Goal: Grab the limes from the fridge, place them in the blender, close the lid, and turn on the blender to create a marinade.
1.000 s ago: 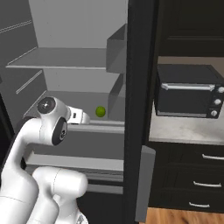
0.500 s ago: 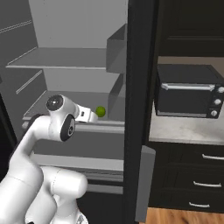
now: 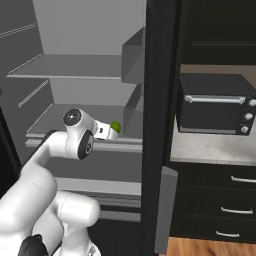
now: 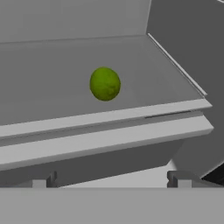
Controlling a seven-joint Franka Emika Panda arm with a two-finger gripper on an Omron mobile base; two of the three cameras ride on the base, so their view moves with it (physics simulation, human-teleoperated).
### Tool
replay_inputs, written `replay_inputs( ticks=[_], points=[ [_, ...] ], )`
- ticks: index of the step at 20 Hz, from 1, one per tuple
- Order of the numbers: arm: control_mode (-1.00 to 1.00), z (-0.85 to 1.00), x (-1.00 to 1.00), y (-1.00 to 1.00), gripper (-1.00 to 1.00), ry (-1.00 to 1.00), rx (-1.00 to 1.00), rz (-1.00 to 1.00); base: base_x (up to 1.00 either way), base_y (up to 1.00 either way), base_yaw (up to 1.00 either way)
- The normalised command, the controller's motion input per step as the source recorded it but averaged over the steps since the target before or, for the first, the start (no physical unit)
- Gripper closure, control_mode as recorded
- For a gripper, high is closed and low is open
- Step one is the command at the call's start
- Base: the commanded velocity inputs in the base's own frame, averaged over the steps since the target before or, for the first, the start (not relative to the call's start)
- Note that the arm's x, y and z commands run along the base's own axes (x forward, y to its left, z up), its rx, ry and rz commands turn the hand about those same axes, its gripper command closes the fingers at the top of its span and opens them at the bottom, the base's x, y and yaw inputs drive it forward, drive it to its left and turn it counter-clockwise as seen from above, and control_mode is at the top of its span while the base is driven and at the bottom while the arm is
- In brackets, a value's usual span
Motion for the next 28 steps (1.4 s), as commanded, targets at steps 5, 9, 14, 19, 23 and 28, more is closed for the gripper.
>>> replay_inputs(
  ticks=[5,9,14,19,23,28],
  points=[
    [-1.00,-0.02,0.26,0.00,-1.00,0.06,0.00,0.00,0.00,0.00,0.00],
    [-1.00,0.00,0.21,0.00,-1.00,0.02,0.00,0.00,0.00,0.00,0.00],
    [-1.00,-0.02,0.21,0.00,-1.00,0.00,0.00,0.00,0.00,0.00,0.00],
    [-1.00,-0.06,0.23,0.00,-1.00,0.00,0.00,0.00,0.00,0.00,0.00],
    [-1.00,-0.09,0.22,0.00,-1.00,0.00,0.01,0.00,0.00,0.00,0.00],
    [-1.00,-0.10,0.23,0.00,-1.00,0.00,0.00,0.00,0.00,0.00,0.00]
  ],
)
